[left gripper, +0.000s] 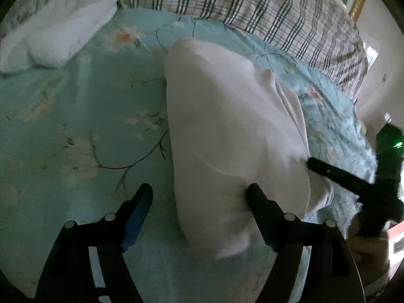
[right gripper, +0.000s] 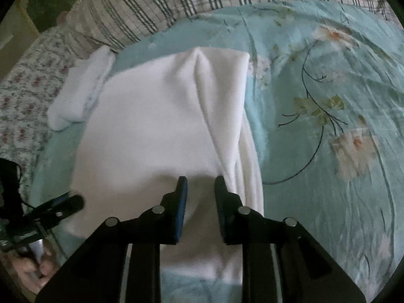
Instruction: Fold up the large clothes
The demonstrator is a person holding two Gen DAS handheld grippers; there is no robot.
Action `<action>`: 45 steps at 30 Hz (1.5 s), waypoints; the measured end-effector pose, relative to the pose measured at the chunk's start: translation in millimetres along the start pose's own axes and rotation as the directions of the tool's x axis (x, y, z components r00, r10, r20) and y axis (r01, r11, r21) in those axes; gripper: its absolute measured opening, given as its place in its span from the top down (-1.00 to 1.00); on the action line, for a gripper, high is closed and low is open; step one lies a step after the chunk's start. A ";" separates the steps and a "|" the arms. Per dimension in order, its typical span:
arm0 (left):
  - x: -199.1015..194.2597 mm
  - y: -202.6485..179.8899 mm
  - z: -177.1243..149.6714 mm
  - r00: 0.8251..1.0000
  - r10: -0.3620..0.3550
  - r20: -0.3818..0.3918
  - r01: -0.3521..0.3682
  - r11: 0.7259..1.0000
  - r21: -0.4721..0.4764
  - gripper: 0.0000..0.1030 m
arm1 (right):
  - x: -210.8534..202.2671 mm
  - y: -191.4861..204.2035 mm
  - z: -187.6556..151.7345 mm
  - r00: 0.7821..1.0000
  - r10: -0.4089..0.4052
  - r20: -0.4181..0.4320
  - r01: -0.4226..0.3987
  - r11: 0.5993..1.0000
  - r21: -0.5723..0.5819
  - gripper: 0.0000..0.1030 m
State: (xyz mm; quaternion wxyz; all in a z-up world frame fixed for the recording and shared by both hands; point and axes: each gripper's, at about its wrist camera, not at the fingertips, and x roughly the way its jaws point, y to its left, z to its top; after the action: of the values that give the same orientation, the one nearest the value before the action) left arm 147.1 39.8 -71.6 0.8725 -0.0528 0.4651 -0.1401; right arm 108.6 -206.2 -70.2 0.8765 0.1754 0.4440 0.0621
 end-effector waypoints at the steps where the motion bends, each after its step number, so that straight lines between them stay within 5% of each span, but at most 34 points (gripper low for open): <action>1: -7.0 -4.3 -3.5 1.000 0.017 0.006 -0.017 1.000 0.015 -0.50 | -9.1 4.2 -4.0 1.000 0.011 0.005 -0.011 1.000 -0.007 0.54; 3: -17.7 -9.7 -10.3 1.000 0.027 0.012 -0.028 0.999 0.028 -0.49 | -25.2 10.8 -12.8 0.999 0.036 0.014 -0.036 0.999 -0.018 0.44; 5: -29.0 -16.2 -18.8 0.999 0.035 0.015 -0.036 0.998 0.047 -0.50 | -35.9 15.7 -17.8 0.999 0.050 0.015 -0.049 0.998 -0.032 0.12; 9: -48.6 -26.0 -36.4 0.994 0.108 0.033 -0.111 0.989 0.096 -0.58 | -58.1 24.3 -37.4 0.998 0.054 0.014 -0.053 0.996 -0.076 0.03; 13: -56.6 -27.6 -59.6 0.982 0.189 0.028 -0.191 0.972 0.134 -0.62 | -68.8 22.1 -55.2 0.999 0.038 0.010 -0.037 0.994 -0.099 -0.33; 21: -57.2 -14.3 -104.2 0.971 0.238 -0.025 -0.232 0.959 0.162 -0.62 | -73.9 27.6 -95.9 0.998 -0.003 -0.056 -0.007 0.984 -0.178 -0.50; 29: -106.9 -24.6 -78.4 0.948 0.305 0.096 -0.318 0.931 0.180 -0.63 | -95.9 44.2 -94.8 0.999 -0.017 -0.048 0.005 0.968 -0.249 -0.61; 31: -127.5 -32.5 -67.2 0.939 0.311 0.148 -0.336 0.922 0.194 -0.73 | -108.8 49.1 -87.1 1.000 -0.012 -0.026 0.004 0.963 -0.270 -0.69; 33: -138.2 -35.7 -57.3 0.931 0.312 0.189 -0.348 0.916 0.199 -0.99 | -122.5 51.6 -78.8 1.000 0.006 0.004 -0.005 0.960 -0.279 -1.00; 35: -141.6 -38.8 -51.9 0.926 0.311 0.212 -0.353 0.914 0.200 -0.99 | -127.9 51.9 -73.3 1.000 0.014 0.025 -0.006 0.958 -0.287 -1.00; 45: -83.7 -37.8 -51.3 0.920 0.382 0.091 -0.393 0.890 0.230 -0.99 | -84.6 48.2 -69.8 0.999 -0.026 -0.046 0.012 0.961 -0.277 -1.00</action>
State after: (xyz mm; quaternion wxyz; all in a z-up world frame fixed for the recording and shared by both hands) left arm 53.1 30.2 -25.4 0.8924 0.1456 0.4266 -0.0184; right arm 4.4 -166.2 -26.7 0.8817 0.0454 0.4541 0.1196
